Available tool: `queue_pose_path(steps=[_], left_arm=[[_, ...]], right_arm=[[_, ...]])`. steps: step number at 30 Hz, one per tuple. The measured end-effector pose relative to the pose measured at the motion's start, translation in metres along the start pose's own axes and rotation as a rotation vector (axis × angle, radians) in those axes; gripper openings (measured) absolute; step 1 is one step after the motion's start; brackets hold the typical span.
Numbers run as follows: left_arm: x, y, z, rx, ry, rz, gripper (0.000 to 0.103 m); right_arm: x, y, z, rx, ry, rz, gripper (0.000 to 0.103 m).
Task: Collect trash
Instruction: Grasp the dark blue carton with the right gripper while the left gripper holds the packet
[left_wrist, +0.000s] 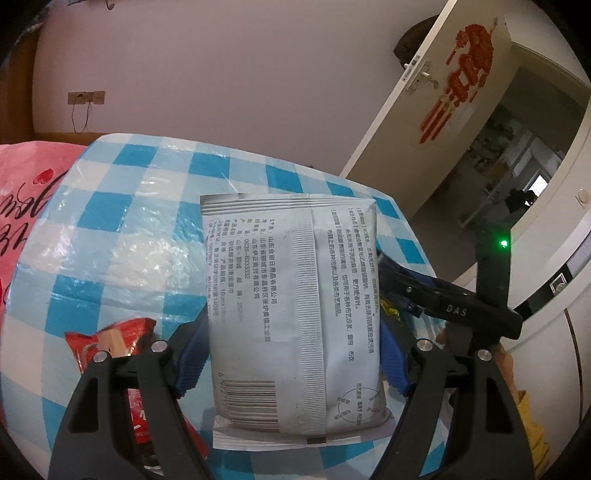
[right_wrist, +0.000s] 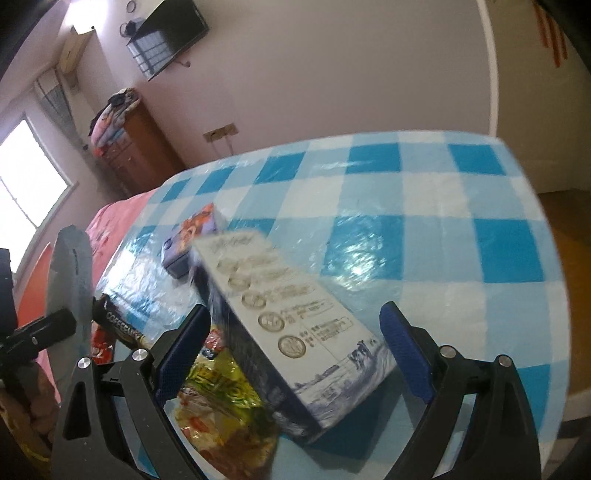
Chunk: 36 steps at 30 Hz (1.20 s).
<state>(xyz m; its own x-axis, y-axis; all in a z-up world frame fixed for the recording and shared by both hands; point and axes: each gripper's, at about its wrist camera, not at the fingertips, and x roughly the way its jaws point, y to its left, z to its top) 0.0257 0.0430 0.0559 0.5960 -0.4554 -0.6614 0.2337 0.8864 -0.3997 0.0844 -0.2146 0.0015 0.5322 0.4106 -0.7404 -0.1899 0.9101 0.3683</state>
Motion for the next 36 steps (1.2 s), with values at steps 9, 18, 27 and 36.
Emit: queue_pose_path(steps=[9, 18, 27, 36], left_arm=[[-0.003, 0.008, -0.003, 0.013, -0.015, -0.003, 0.078], [-0.010, 0.011, -0.005, 0.030, -0.024, -0.021, 0.078], [-0.013, 0.014, -0.009, 0.025, -0.018, -0.043, 0.078], [-0.020, 0.019, -0.014, 0.019, -0.022, -0.039, 0.078]], right_arm=[[0.007, 0.026, -0.014, -0.081, 0.023, -0.010, 0.091], [0.002, 0.036, -0.020, -0.052, 0.017, -0.017, 0.053], [-0.005, 0.033, -0.029, -0.003, 0.015, 0.004, 0.037], [-0.019, 0.027, -0.014, 0.009, -0.044, 0.022, 0.087]])
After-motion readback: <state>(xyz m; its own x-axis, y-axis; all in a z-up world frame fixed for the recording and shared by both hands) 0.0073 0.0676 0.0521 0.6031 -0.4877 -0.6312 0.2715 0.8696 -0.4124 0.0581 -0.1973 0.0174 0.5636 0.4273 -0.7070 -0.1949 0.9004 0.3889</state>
